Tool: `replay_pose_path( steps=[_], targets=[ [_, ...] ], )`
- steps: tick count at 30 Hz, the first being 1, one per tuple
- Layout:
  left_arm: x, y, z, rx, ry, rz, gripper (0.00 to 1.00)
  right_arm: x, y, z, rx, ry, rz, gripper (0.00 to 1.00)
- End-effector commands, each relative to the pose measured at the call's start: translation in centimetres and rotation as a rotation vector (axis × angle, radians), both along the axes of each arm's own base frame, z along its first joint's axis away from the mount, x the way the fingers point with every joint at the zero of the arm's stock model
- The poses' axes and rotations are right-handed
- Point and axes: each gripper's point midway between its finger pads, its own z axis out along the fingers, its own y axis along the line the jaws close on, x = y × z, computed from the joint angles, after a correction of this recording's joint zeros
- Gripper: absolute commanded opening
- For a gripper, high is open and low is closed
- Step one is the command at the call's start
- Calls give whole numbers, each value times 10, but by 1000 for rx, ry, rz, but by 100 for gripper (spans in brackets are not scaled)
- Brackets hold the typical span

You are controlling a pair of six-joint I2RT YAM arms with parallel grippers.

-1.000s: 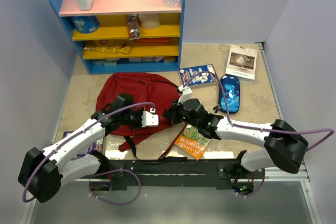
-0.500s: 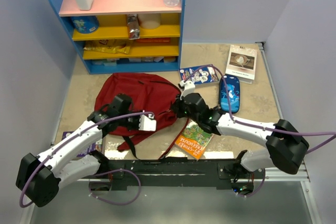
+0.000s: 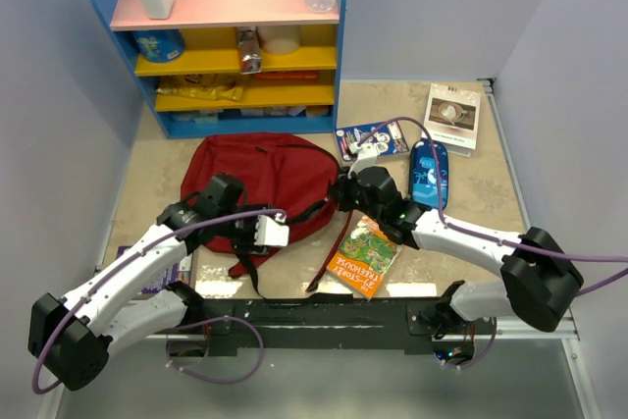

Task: Pack the student bag
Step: Unzip the student bag at the center of the board.

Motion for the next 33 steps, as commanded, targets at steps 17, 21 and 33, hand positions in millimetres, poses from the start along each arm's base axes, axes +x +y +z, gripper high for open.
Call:
replay_pose_path(
  steps=[17,21,33],
  targets=[
    [52,-82,70,-355,243,319,99,-54,45,52,275,-25,139,0],
    [42,-80,52,-335,290,318,99,-59,43,59,295,-28,146,0],
    [26,-93,44,-388,366,285,93,-65,57,64,341,-7,190,0]
  ],
)
